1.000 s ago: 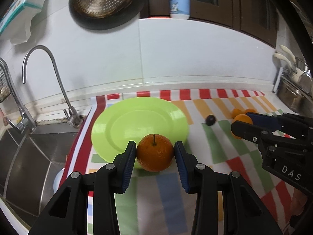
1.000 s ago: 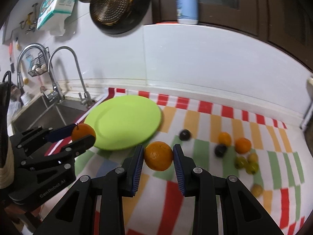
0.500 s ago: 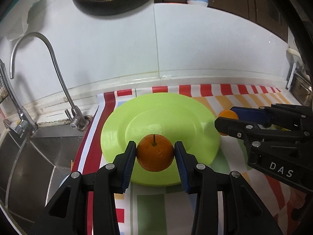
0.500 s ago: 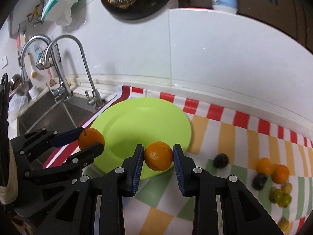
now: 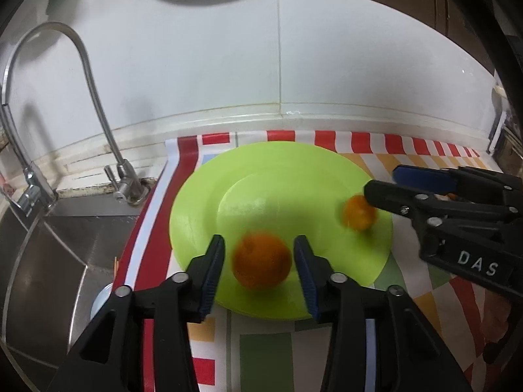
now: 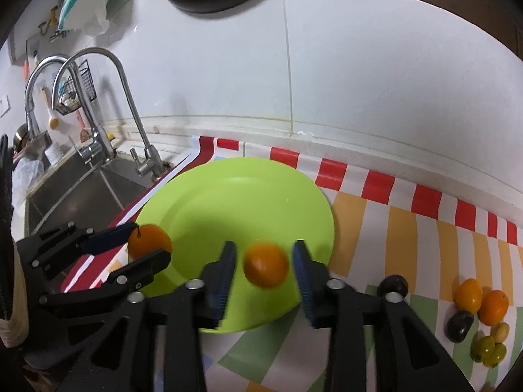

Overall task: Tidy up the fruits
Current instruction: 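Open the left tool over the plate while the right tool releases its orange, then move both open tools back toward the remaining fruits, then grasp a dark plum with the left tool while the right tool grasps a yellow-green fruit, then carry the plum and the yellow-green fruit over the lime-green plate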

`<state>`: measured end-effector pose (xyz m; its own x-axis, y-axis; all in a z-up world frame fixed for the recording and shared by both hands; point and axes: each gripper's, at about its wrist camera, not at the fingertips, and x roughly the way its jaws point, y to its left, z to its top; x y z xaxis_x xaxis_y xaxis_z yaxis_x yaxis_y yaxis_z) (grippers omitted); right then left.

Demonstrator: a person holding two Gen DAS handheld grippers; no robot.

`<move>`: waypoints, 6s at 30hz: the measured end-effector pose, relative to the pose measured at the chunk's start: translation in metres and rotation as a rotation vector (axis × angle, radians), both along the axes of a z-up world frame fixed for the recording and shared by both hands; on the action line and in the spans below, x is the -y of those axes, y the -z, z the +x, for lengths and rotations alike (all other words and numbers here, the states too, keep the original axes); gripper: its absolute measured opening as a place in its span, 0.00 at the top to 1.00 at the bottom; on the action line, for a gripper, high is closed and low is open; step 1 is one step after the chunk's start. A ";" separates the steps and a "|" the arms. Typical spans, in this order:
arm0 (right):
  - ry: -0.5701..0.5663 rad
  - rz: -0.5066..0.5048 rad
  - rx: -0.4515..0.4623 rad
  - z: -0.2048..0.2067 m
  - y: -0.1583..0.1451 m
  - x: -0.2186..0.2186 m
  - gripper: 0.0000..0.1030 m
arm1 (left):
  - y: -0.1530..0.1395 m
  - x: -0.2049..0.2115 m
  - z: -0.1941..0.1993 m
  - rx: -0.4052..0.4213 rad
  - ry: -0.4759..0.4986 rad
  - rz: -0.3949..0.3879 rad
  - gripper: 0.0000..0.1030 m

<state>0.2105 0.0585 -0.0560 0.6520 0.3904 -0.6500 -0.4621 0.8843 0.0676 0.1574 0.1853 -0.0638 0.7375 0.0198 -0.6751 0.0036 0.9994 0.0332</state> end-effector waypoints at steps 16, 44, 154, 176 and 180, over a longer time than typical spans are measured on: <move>0.076 0.024 0.089 -0.054 -0.042 0.038 0.59 | -0.054 0.022 -0.053 0.134 0.003 0.003 0.41; 0.365 0.012 0.203 -0.156 -0.076 0.144 0.46 | -0.096 0.110 -0.121 0.287 0.160 0.024 0.18; 0.550 0.056 0.045 -0.107 -0.036 0.183 0.75 | -0.055 0.170 -0.023 0.086 0.410 -0.030 0.73; 0.322 0.080 0.115 -0.130 -0.062 0.121 0.75 | -0.072 0.098 -0.077 0.122 0.189 -0.025 0.73; 0.269 0.075 0.125 -0.126 -0.065 0.104 0.75 | -0.071 0.082 -0.077 0.121 0.141 -0.025 0.73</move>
<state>0.0845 -0.0457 0.0088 0.8113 0.2372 -0.5344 -0.2211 0.9706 0.0951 0.0804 0.1037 0.0069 0.8077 -0.1053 -0.5802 0.1416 0.9898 0.0175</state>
